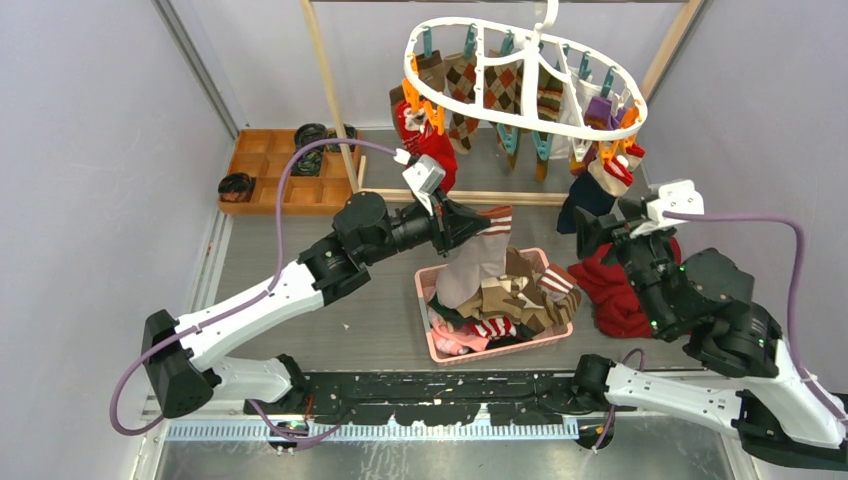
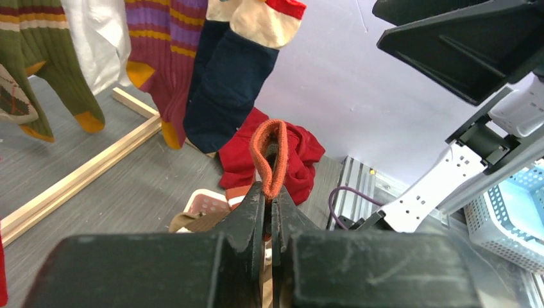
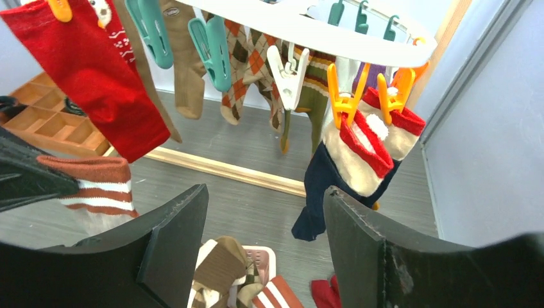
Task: Clip the socks to the hanger
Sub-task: Pick up the sock from the bin.
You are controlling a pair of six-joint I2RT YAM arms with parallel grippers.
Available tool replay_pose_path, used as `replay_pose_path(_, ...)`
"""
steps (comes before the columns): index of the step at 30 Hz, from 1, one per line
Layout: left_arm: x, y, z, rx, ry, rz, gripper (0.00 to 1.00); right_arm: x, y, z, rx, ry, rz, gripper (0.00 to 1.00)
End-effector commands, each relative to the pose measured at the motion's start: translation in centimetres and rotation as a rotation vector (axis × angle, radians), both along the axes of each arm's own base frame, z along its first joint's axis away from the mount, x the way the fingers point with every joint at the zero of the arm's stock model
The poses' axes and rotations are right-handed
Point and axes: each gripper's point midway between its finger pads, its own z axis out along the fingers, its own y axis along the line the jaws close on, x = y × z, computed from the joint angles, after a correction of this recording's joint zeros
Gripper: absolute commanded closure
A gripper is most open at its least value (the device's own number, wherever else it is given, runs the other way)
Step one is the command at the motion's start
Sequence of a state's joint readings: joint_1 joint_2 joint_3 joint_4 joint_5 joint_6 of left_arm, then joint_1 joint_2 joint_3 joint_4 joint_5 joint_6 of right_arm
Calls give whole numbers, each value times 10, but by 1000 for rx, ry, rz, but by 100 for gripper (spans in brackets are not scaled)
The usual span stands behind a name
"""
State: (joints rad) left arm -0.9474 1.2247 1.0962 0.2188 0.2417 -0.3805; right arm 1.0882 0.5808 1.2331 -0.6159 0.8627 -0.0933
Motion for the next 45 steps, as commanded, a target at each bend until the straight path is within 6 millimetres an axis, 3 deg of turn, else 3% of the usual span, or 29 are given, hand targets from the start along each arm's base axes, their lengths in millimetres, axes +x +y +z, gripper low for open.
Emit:
replay_pose_path(1, 9, 0, 38, -98, 1, 54, 100, 14, 5, 22, 53, -23, -97, 27)
replay_pose_path(7, 12, -2, 41, -106, 25, 65, 100, 21, 7, 40, 192, -33, -163, 26)
replay_pose_path(14, 14, -3, 40, -83, 2, 65, 100, 25, 2, 41, 163, 20, -251, 22)
replay_pose_path(18, 12, -3, 31, -59, -15, 52, 100, 21, 0, 39, 161, 34, -231, 19)
replay_pose_path(24, 11, -5, 23, -41, -48, 32, 100, 26, 18, 30, 95, 90, -193, 18)
replay_pose_path(29, 18, -7, 17, -28, -58, 32, 100, 25, 17, 12, 82, 142, -182, 15)
replay_pose_path(32, 24, -12, 13, -33, -51, 29, 100, 35, 22, 6, 43, 177, -176, 14)
replay_pose_path(36, 29, -18, 16, -43, -57, 27, 100, 56, 6, 9, 71, 203, -214, 13)
replay_pose_path(40, 32, -22, 15, -49, -60, 25, 100, 77, 11, -5, 102, 269, -161, 15)
replay_pose_path(45, 34, -20, 17, -62, -70, 44, 100, 78, 18, 14, 91, 181, -89, 16)
